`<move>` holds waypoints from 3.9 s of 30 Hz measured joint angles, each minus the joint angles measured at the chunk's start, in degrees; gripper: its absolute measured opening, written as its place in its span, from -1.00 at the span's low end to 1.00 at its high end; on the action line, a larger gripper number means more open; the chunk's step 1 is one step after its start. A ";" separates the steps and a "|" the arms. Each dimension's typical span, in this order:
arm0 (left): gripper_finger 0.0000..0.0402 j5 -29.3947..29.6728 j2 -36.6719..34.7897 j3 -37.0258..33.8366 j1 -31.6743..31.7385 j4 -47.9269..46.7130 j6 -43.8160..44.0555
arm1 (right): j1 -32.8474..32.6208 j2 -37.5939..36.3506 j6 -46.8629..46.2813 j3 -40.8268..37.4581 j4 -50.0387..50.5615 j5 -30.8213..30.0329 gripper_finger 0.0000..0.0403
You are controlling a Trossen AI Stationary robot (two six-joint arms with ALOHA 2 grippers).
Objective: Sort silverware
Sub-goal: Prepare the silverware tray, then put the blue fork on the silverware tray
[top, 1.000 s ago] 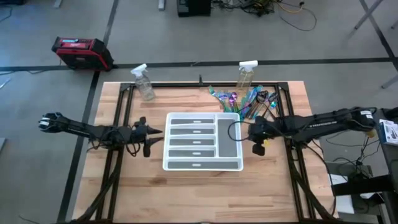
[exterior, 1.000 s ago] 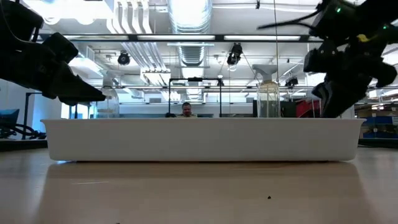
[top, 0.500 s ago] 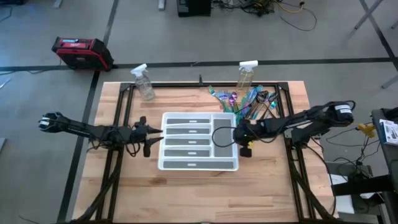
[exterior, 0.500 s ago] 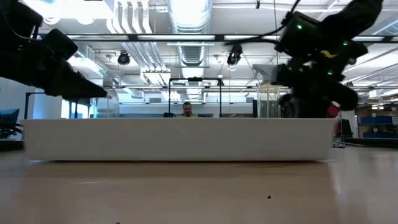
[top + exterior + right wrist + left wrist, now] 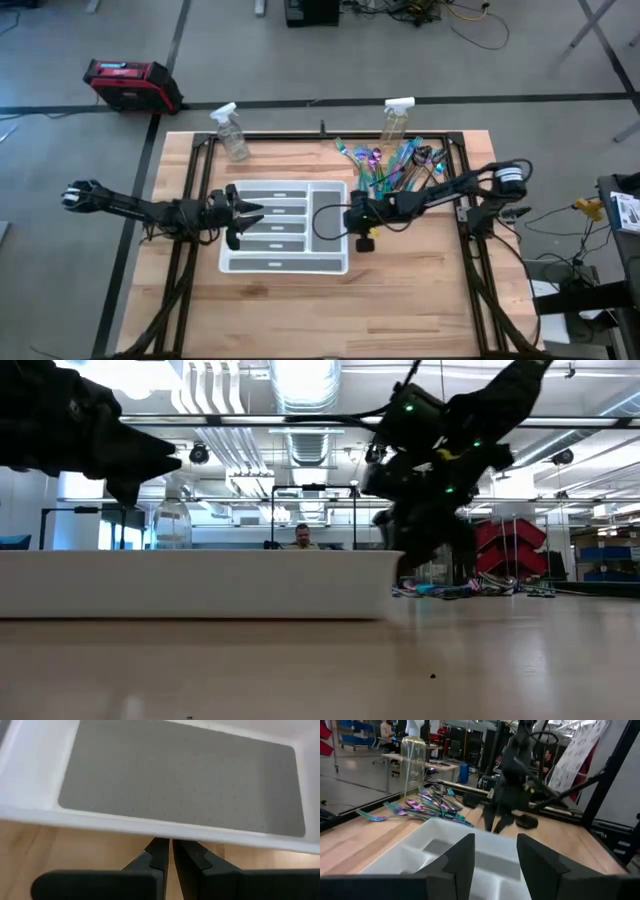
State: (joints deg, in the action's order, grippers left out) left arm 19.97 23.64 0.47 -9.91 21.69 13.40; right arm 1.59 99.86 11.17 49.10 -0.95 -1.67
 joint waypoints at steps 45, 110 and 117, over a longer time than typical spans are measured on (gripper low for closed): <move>-0.34 18.16 25.96 1.26 0.02 20.65 7.20 | 15.13 -17.15 -10.10 -15.18 -1.08 -7.61 -0.93; -0.34 23.67 63.64 28.11 2.21 12.80 -3.28 | -0.74 -8.93 -36.73 -19.42 -7.17 -21.39 -0.48; -0.34 23.67 63.65 27.94 2.25 12.88 -2.72 | -1.21 -12.94 -30.37 -19.69 -4.70 -17.92 -0.94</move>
State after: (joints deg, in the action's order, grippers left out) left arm 43.64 87.29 28.41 -7.66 34.57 10.68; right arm 0.38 86.92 -19.20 29.41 -5.65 -19.59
